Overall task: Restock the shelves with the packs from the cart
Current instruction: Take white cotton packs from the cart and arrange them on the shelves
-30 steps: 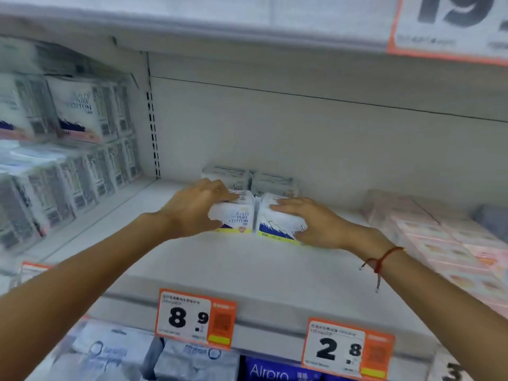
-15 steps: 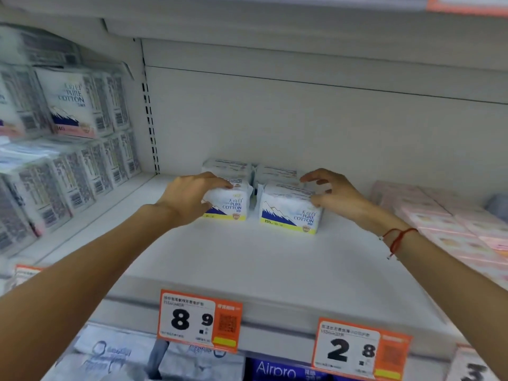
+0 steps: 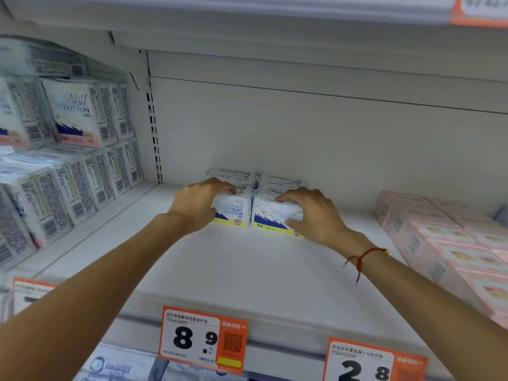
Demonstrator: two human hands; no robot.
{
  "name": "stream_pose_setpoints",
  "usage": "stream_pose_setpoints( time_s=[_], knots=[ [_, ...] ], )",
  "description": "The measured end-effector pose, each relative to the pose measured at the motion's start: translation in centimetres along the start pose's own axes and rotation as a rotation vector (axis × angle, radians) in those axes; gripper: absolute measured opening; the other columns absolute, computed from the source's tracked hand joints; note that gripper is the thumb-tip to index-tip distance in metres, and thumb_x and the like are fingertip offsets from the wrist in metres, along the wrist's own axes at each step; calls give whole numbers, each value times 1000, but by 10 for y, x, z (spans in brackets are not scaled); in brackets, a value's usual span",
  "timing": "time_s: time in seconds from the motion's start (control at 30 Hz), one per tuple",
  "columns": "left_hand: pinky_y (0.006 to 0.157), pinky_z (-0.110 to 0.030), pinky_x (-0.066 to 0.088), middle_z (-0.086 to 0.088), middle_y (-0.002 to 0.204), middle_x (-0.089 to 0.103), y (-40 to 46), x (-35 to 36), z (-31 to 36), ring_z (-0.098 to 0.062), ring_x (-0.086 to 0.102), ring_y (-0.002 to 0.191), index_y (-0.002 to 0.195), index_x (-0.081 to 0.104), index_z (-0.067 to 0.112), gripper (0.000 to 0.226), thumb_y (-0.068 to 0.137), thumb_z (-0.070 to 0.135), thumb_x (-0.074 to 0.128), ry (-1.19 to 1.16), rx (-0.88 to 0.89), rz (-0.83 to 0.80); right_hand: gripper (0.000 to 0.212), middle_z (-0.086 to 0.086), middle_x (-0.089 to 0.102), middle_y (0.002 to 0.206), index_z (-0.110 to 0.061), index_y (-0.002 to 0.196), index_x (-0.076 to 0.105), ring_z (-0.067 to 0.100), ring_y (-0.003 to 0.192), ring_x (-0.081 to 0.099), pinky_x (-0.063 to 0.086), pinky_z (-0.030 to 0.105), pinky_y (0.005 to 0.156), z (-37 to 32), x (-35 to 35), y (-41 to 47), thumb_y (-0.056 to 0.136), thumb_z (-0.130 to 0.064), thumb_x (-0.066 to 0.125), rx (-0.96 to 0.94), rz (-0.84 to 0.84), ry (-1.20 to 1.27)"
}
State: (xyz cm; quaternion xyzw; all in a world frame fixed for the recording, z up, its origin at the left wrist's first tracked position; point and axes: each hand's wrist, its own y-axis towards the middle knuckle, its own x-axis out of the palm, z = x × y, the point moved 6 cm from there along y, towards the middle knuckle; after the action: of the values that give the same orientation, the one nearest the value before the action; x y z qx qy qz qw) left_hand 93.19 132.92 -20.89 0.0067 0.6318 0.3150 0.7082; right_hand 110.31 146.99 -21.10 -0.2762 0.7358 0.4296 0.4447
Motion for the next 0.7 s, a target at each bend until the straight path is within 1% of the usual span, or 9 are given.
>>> stream_pose_setpoints(
  time_s=[0.1, 0.17, 0.23, 0.37, 0.43, 0.5, 0.6, 0.63, 0.7],
  knots=[
    [79, -31, 48, 13, 134, 51, 3, 4, 4, -23, 57, 110, 126, 52, 37, 56, 81, 5, 57, -12, 6, 15, 46, -6, 58, 125, -30, 120, 60, 22, 116, 49, 42, 31, 90, 7, 2, 2, 77, -15, 70, 23, 22, 75],
    [80, -32, 49, 13, 135, 51, 6, 6, 5, -23, 57, 110, 126, 52, 37, 55, 81, 5, 58, -14, 11, 25, 46, -6, 61, 120, -29, 116, 63, 24, 115, 52, 47, 38, 91, 8, 3, 4, 73, -13, 72, 7, 23, 132],
    [80, -32, 49, 13, 135, 50, 9, 8, 5, -24, 57, 111, 127, 52, 36, 57, 81, 4, 57, -20, 3, 27, 45, -7, 62, 116, -30, 113, 64, 25, 113, 53, 48, 42, 90, 8, 5, 6, 71, -13, 72, -1, 15, 155],
    [82, -33, 49, 11, 137, 47, 12, 12, 6, -24, 53, 115, 128, 50, 35, 60, 79, 2, 58, 2, 1, 21, 46, -6, 59, 120, -30, 113, 59, 25, 116, 50, 48, 43, 91, 10, 8, 8, 73, -10, 68, -3, 11, 148],
    [87, -34, 45, 8, 138, 45, 13, 16, 6, -24, 48, 120, 129, 48, 34, 60, 79, 3, 59, 9, -9, -12, 48, -4, 53, 127, -28, 120, 54, 25, 121, 43, 44, 39, 95, 10, 12, 8, 77, -8, 64, 20, -17, 107],
    [95, -34, 39, 5, 139, 43, 12, 17, 7, -25, 45, 122, 130, 47, 32, 60, 78, 5, 62, 10, -16, -69, 55, -1, 42, 138, -26, 129, 47, 25, 129, 32, 36, 34, 100, 7, 15, 6, 80, -10, 63, 42, -56, 35],
    [109, -34, 29, 3, 147, 34, 4, 5, 13, -24, 34, 133, 136, 42, 31, 69, 76, 6, 64, 73, -20, -106, 70, 4, 18, 153, -31, 141, 33, 27, 143, 10, 20, 37, 114, -4, 12, 2, 80, -22, 65, 52, -108, -56],
    [111, -33, 25, 3, 149, 31, -2, -2, 15, -23, 30, 136, 138, 39, 32, 72, 76, 4, 63, 88, -32, -106, 73, 4, 14, 154, -32, 143, 30, 27, 144, 8, 17, 38, 115, -8, 7, -1, 80, -25, 66, 50, -99, -67],
    [108, -31, 26, 5, 147, 35, -17, -21, 19, -20, 29, 135, 137, 41, 31, 69, 77, 2, 59, 90, -41, -109, 73, 4, 14, 155, -29, 144, 30, 27, 144, 9, 15, 39, 116, -20, -7, -7, 80, -27, 66, 41, -43, -81]
  ],
)
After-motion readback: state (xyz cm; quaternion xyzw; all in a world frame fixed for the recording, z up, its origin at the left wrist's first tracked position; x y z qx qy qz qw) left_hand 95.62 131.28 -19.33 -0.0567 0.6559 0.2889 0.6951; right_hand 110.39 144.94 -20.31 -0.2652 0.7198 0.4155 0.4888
